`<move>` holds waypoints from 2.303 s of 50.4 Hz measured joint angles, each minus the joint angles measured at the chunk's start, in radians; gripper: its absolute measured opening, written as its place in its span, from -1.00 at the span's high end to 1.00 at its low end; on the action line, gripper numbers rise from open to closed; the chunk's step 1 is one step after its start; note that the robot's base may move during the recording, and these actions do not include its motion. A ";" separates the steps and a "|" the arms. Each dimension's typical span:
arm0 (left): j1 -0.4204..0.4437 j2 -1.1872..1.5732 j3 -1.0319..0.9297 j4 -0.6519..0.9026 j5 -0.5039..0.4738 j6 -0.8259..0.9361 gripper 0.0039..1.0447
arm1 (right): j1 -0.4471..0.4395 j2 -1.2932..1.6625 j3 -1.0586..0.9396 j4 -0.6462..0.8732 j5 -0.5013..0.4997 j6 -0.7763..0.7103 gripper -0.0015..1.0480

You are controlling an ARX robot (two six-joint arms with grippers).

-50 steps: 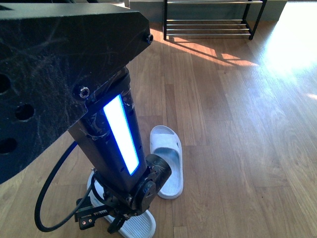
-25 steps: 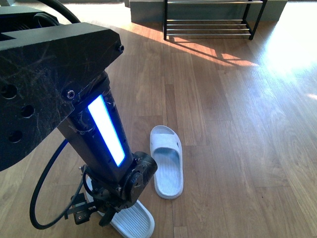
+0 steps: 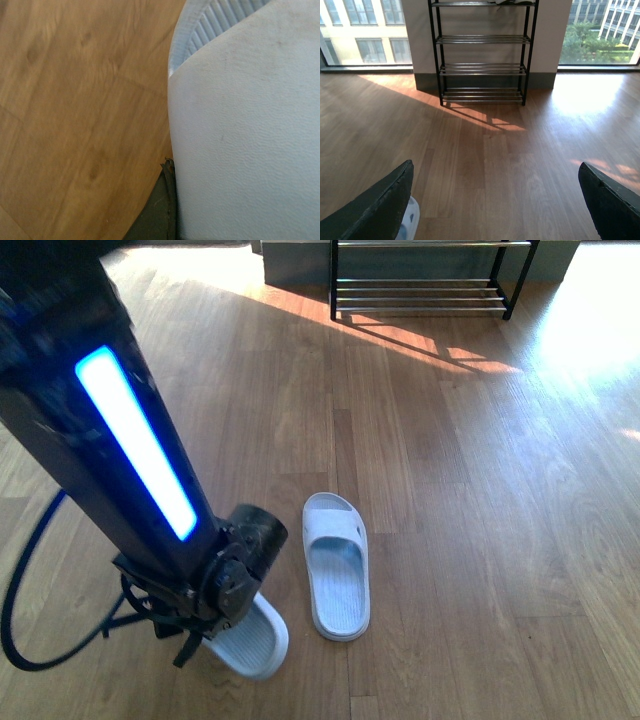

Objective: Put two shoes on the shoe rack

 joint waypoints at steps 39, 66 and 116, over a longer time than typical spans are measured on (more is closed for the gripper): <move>0.099 -1.516 -1.040 0.391 -0.013 0.920 0.97 | 0.000 0.000 0.000 0.000 0.002 0.000 -0.82; 0.103 -1.516 -1.044 0.389 -0.011 0.924 0.97 | 0.000 0.000 0.000 0.000 -0.004 0.000 -0.82; 0.098 -1.516 -1.044 0.389 -0.006 0.924 0.97 | 0.050 2.189 0.589 0.882 -0.128 -0.264 -0.82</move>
